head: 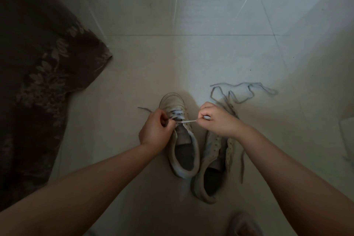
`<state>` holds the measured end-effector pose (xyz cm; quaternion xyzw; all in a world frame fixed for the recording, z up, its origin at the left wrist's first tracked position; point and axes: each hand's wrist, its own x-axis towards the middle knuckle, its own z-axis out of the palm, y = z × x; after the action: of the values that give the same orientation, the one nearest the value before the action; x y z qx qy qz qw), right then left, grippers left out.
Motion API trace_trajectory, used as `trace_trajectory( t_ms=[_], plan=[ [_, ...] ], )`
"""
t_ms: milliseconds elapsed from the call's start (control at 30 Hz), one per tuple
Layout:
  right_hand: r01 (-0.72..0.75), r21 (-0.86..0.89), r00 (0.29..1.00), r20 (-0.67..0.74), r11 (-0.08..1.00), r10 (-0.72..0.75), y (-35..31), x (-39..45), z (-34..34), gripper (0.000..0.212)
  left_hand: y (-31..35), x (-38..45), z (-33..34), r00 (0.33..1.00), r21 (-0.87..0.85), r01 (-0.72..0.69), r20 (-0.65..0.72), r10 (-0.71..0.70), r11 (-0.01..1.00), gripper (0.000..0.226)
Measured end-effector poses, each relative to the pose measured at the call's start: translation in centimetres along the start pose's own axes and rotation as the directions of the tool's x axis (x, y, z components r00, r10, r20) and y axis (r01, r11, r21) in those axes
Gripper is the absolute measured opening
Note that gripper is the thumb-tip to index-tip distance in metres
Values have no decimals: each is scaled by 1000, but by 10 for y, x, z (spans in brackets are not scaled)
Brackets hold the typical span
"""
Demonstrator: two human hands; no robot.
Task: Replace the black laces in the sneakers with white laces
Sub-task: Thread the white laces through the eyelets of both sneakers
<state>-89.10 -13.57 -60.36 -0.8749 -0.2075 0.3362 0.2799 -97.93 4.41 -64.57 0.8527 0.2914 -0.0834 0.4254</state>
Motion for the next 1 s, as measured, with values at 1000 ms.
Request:
trace_trajectory(
  t_ms=[1000],
  plan=[
    [-91,483,991,-45,871,129,-55,-4,-6,18,48,-3,-36,880,-549,87,433,194,831,38]
  ],
)
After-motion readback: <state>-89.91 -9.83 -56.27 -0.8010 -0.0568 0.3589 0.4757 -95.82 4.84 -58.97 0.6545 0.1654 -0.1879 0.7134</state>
